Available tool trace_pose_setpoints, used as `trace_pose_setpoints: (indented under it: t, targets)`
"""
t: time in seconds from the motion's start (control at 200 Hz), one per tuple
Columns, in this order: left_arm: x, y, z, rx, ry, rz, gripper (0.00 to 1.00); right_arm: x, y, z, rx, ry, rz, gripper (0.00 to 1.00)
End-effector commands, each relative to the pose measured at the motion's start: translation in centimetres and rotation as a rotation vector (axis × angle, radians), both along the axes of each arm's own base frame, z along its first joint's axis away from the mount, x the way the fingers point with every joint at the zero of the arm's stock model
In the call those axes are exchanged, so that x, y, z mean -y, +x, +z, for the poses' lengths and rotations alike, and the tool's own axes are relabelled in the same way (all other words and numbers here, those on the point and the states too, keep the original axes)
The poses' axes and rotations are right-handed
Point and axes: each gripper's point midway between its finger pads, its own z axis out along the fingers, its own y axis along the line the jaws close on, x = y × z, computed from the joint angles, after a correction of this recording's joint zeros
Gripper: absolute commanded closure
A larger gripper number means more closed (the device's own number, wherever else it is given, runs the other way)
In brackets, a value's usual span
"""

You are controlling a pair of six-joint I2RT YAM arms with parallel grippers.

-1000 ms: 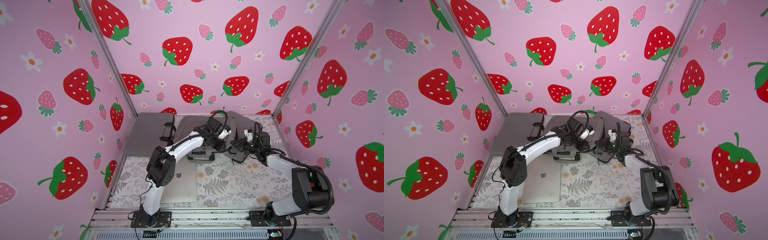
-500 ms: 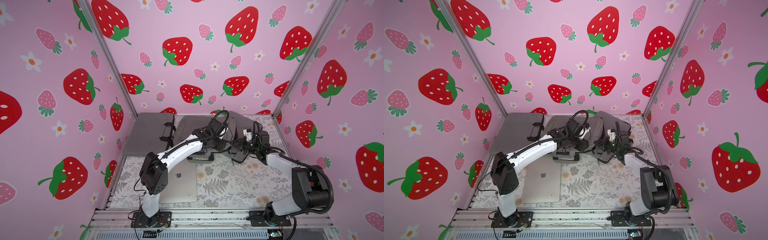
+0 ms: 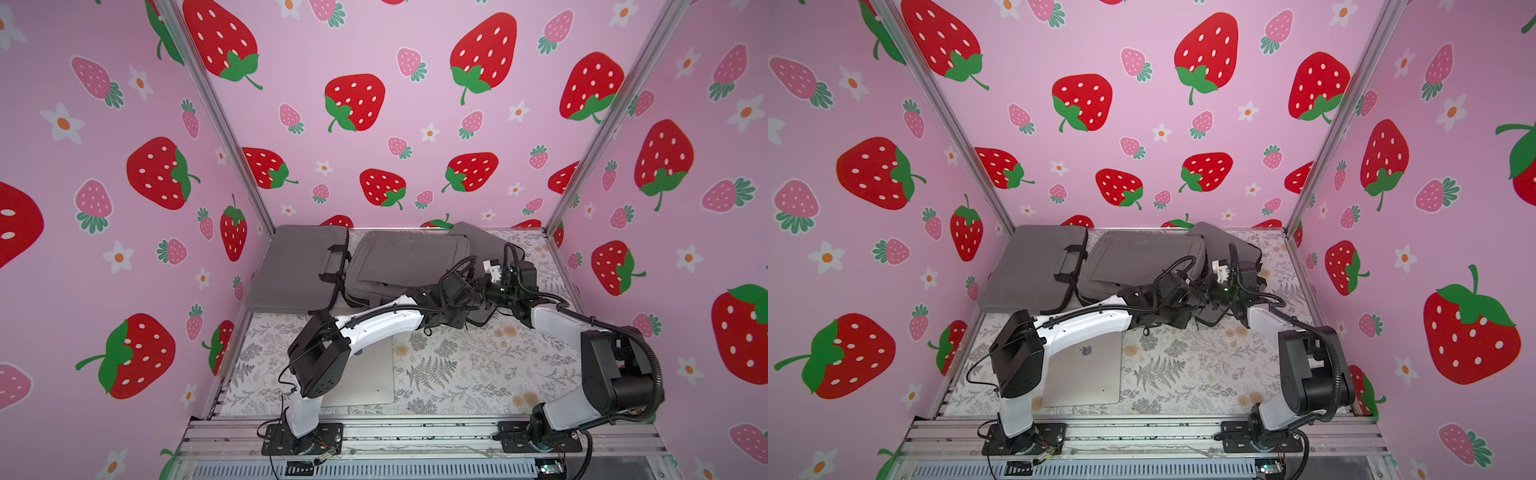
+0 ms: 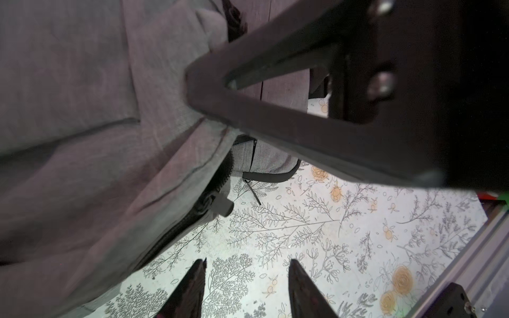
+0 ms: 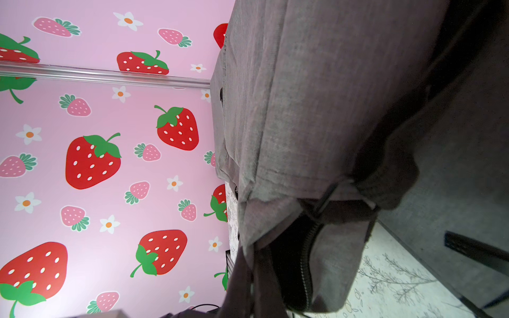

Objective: Open the zippered laptop bag and take out the laptop
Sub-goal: Unzip the zipper on the zippered laptop bag.

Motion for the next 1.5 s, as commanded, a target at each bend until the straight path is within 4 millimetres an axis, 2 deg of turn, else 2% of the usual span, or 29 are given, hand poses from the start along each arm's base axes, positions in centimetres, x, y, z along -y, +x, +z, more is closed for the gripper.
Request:
trace_pose_setpoints:
  t: [0.0, 0.305, 0.425, 0.51, 0.685, 0.89, 1.126, 1.226, 1.296, 1.316, 1.496]
  targets:
    - [1.3, 2.1, 1.9, 0.051, -0.070, 0.076, 0.49, -1.5, -0.4, 2.4, 0.052, 0.066, 0.076, 0.99]
    - [0.7, 4.2, 1.6, 0.090, -0.067, 0.149, 0.49, -1.5, -0.8, 2.2, 0.041, 0.072, 0.084, 1.00]
    - [0.7, 4.9, 1.4, 0.092, -0.115, 0.168, 0.51, -1.5, -0.8, 2.1, 0.034, 0.082, 0.083, 1.00]
    - [0.4, 5.4, 1.1, 0.082, -0.126, 0.184, 0.54, -1.6, -0.9, 2.2, 0.032, 0.090, 0.086, 1.00]
    - [0.3, 5.9, 1.2, 0.077, -0.165, 0.194, 0.68, -1.5, -0.9, 1.9, 0.026, 0.091, 0.084, 1.00]
    - [-0.6, 5.8, 0.5, 0.065, -0.115, 0.196, 0.79, -1.5, -0.7, 1.8, 0.024, 0.089, 0.081, 1.00]
    - [-1.1, 4.9, 0.6, 0.048, -0.095, 0.167, 0.85, -1.1, -0.4, 1.4, 0.019, 0.083, 0.071, 1.00]
    - [-1.3, 4.6, 0.3, 0.040, -0.077, 0.157, 0.93, -1.0, -0.3, 1.4, 0.019, 0.083, 0.069, 1.00]
    - [-1.4, 4.6, 0.3, 0.037, -0.066, 0.149, 0.93, -0.9, -0.2, 1.4, 0.020, 0.082, 0.068, 1.00]
    - [-1.4, 4.5, 0.4, 0.038, -0.064, 0.145, 0.98, -0.9, -0.2, 1.4, 0.021, 0.083, 0.068, 1.00]
    - [-2.0, 4.0, 0.0, 0.023, -0.032, 0.133, 1.00, -0.4, 0.1, 1.4, 0.025, 0.078, 0.055, 1.00]
